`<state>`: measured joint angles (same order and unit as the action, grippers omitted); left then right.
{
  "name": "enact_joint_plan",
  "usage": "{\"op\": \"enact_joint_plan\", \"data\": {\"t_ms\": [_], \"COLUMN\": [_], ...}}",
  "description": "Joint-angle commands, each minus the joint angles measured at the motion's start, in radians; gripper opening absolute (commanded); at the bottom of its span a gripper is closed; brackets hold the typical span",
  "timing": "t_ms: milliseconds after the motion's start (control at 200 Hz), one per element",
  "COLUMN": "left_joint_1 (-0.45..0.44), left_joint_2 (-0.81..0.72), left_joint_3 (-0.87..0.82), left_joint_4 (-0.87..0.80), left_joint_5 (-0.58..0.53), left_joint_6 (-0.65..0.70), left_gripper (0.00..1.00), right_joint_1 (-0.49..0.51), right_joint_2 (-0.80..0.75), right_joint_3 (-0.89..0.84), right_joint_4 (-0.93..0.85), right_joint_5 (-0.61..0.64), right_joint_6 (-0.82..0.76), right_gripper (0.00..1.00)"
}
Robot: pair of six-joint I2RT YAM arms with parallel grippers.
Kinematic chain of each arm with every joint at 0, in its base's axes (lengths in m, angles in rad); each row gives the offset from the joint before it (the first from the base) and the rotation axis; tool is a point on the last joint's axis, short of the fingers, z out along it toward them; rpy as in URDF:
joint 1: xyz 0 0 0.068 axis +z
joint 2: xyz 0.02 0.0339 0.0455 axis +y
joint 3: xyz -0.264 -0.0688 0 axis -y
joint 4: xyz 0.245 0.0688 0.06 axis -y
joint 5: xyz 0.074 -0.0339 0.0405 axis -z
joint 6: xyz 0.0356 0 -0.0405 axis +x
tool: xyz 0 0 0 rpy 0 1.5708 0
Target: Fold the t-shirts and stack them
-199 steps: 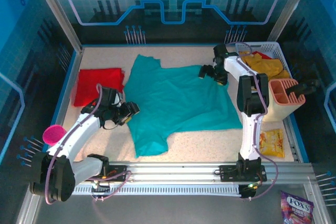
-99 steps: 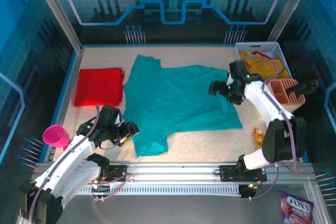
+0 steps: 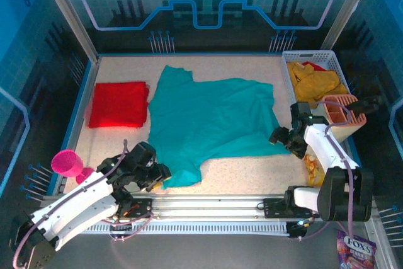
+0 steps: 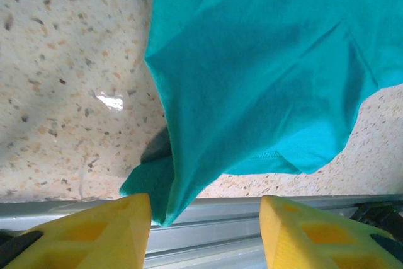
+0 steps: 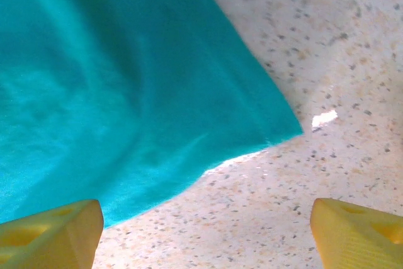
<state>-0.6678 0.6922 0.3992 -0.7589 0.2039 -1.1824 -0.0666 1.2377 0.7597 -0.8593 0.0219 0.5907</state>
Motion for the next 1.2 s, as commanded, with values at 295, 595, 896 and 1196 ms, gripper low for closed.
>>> {"op": "enact_joint_plan", "data": {"t_ms": [295,595,896,1196], "left_joint_1": [-0.143,-0.173,-0.185,-0.186], "left_joint_2": [0.123,0.186,0.204,0.186], "left_joint_3": [0.000,-0.011,-0.024,-0.005], "left_joint_4": [0.018,0.109,0.139,0.123], "left_joint_5": [-0.154,-0.180,-0.185,-0.200], "left_joint_6": [-0.107,-0.119,-0.131,-0.133], "left_gripper": [0.45,0.41,0.31,0.09], "right_joint_1": [-0.092,-0.117,-0.124,-0.131], "right_joint_2": [0.019,0.050,0.091,0.122], "right_joint_3": [-0.050,-0.084,-0.121,-0.125], "right_joint_4": [0.091,0.143,0.194,0.218], "right_joint_5": [-0.044,-0.073,-0.071,-0.112], "right_joint_6": [0.003,-0.007,-0.011,-0.021], "right_gripper": [0.80,0.56,0.32,0.02]}}
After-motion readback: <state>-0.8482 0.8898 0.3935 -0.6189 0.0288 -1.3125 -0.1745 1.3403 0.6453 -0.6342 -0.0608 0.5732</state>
